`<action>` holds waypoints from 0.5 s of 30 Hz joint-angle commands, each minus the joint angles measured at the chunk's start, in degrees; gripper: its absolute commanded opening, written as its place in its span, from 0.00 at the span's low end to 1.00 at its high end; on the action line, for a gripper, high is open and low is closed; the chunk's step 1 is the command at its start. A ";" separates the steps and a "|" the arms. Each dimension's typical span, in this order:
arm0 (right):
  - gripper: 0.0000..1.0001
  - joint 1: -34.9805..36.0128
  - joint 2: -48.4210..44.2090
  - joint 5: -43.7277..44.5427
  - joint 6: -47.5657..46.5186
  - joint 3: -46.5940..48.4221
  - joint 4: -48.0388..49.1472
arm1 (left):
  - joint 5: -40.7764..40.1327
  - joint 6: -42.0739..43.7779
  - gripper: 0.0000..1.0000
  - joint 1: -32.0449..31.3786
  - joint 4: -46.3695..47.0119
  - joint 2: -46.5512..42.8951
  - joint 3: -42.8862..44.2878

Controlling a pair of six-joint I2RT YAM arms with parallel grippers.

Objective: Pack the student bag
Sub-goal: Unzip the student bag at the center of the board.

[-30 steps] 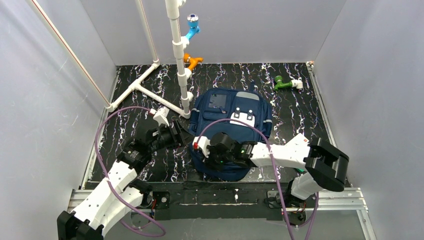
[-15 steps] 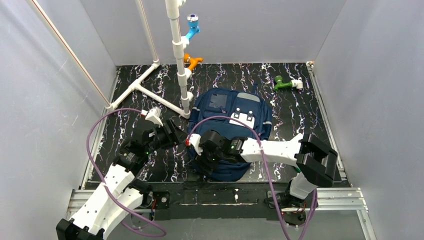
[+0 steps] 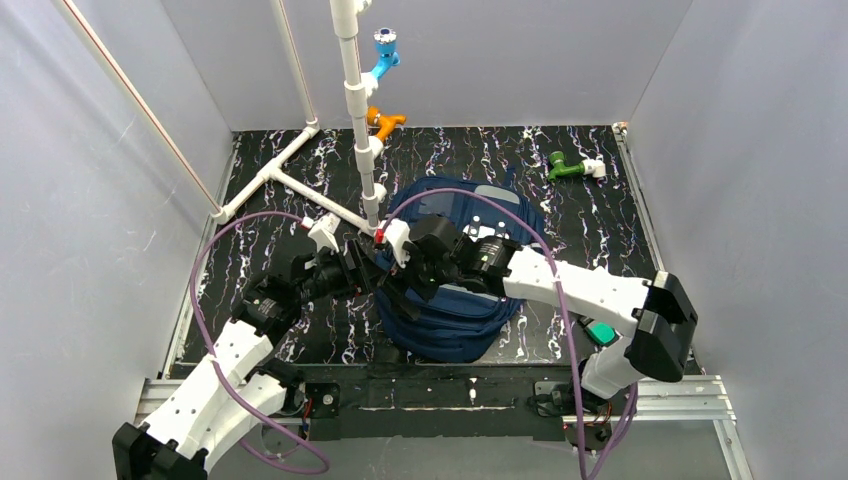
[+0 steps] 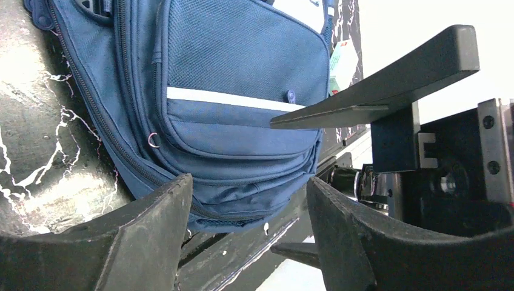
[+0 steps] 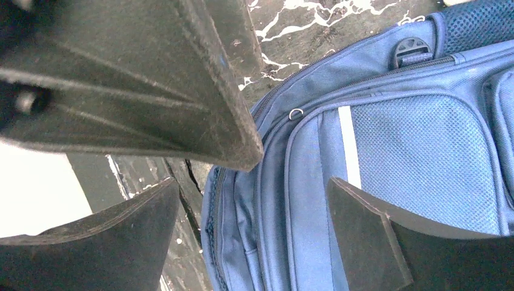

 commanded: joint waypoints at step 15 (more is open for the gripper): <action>0.98 -34.47 -14.66 1.26 13.04 -9.67 -9.20 | 3.35 -0.16 0.69 -0.11 1.12 -2.80 -1.51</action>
